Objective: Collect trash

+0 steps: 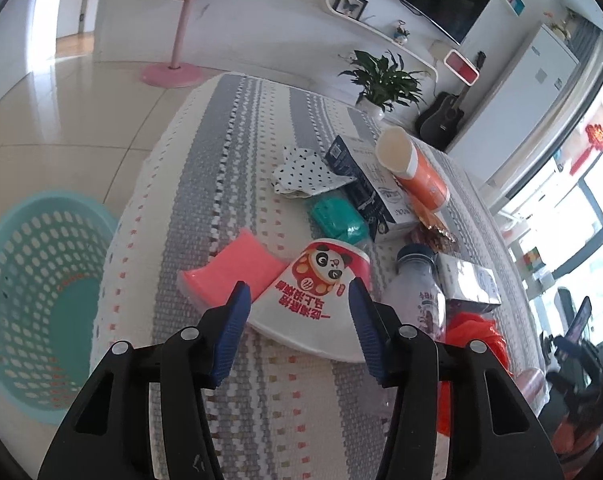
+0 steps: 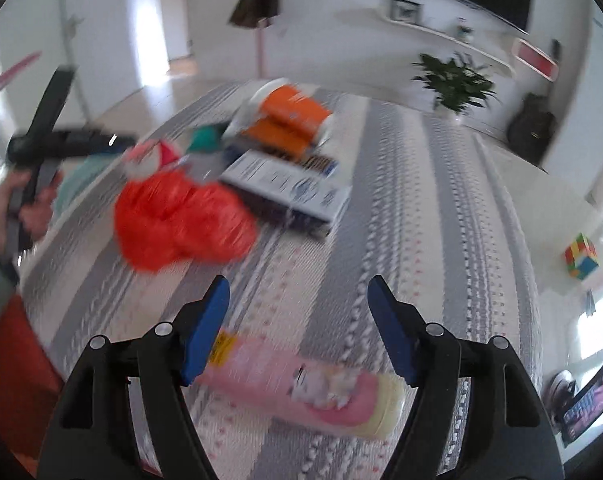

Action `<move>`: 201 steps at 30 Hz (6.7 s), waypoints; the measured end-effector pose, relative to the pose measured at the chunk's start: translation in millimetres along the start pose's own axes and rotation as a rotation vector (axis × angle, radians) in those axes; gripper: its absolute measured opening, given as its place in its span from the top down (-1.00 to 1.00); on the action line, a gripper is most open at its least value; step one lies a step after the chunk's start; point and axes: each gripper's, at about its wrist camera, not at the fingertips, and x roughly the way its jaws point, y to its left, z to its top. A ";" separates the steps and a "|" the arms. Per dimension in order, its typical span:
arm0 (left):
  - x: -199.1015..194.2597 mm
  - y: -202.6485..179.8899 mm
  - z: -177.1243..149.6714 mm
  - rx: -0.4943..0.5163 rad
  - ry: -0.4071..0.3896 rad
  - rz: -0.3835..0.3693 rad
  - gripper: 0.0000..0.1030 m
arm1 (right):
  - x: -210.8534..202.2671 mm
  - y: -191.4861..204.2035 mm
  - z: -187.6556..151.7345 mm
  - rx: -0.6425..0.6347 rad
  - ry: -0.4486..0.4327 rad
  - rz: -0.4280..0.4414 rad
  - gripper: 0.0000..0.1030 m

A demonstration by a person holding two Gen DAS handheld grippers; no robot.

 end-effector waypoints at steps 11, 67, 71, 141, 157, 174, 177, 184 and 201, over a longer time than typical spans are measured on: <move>-17.2 -42.3 -4.1 0.074 -0.064 -0.133 0.06 | 32.1 14.6 -31.6 -0.113 0.089 0.030 -0.64; -82.8 -113.1 -2.2 0.237 -0.101 -0.039 0.31 | 3.9 35.0 94.4 0.184 0.012 0.099 0.14; -131.8 -28.7 18.5 0.062 -0.200 -0.011 0.29 | 0.0 94.9 149.5 0.067 -0.067 0.207 0.13; 37.9 -9.8 -6.7 -0.076 0.069 -0.109 0.25 | 142.4 -48.5 89.7 0.242 0.065 0.111 0.02; 51.5 -33.6 -15.1 0.034 0.099 -0.002 -0.44 | 112.6 13.5 51.3 0.109 0.074 0.105 -0.31; 67.0 -76.2 -28.0 0.160 0.078 0.098 -0.43 | 112.9 18.3 51.9 0.087 0.020 0.021 -0.02; 62.9 -84.5 -31.3 0.184 0.067 0.117 -0.39 | 103.4 15.0 51.4 0.090 -0.009 -0.011 -0.01; 27.4 -75.5 -20.7 0.101 -0.047 0.004 -0.38 | 79.0 3.4 58.9 0.143 -0.067 -0.001 -0.01; -152.0 41.8 18.7 -0.099 -0.397 0.159 -0.39 | 10.3 192.5 198.0 -0.184 -0.281 0.234 -0.01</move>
